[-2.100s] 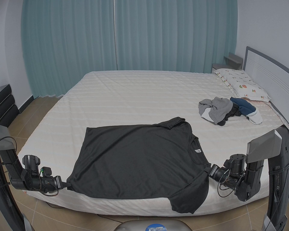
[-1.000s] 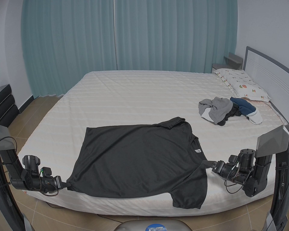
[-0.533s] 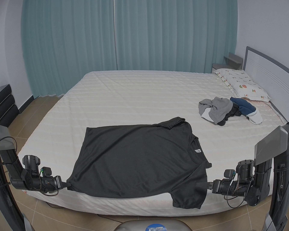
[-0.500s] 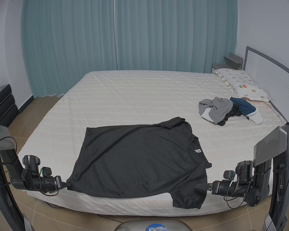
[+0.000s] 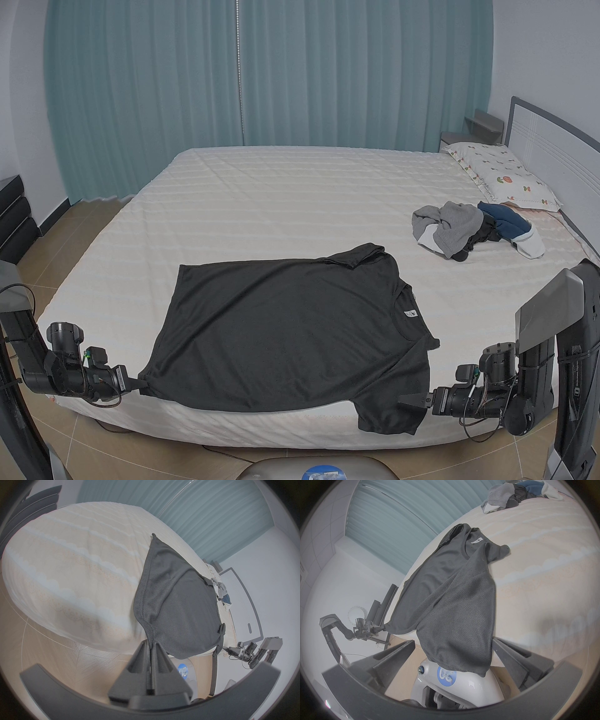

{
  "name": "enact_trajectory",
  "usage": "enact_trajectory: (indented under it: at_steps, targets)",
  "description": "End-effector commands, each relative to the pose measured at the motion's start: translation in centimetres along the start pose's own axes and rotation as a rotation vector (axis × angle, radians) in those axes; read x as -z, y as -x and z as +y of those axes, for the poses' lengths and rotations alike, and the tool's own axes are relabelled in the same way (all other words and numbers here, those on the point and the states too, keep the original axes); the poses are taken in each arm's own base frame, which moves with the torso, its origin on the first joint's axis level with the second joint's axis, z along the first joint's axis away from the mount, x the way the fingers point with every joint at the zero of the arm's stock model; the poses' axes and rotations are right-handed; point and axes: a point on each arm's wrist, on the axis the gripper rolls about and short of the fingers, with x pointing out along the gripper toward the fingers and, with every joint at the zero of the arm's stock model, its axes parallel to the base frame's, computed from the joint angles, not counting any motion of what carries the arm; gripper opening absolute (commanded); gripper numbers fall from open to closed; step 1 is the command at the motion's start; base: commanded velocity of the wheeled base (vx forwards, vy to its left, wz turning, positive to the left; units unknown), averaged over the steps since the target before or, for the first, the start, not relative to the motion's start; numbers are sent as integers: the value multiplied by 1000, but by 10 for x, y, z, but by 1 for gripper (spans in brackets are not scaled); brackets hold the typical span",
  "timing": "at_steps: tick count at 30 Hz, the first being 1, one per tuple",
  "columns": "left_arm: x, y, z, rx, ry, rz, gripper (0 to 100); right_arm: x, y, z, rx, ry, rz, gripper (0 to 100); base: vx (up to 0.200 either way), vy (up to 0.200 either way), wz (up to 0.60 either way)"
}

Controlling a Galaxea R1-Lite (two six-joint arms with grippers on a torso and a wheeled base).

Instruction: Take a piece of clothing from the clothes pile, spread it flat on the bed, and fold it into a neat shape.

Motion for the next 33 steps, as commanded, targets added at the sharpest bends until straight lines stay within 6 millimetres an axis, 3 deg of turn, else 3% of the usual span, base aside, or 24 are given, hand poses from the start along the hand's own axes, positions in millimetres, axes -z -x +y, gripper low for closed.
enact_trajectory:
  at_steps: [1, 17, 18, 33]
  targets:
    - [0, 0, 0, 0, 1, 0, 0, 1, 1, -1, 6, 1, -1, 100, 0, 0, 0]
    - [0, 0, 0, 0, 1, 0, 0, 0, -7, -4, 30, 21, -19, 100, 0, 0, 0]
    - [0, 0, 0, 0, 1, -1, 0, 0, -7, -4, 41, 22, -22, 0, 0, 0, 0]
    - [0, 0, 1, 4, 2, 0, 0, 1, -2, -3, 64, 29, -26, 0, 0, 0, 0]
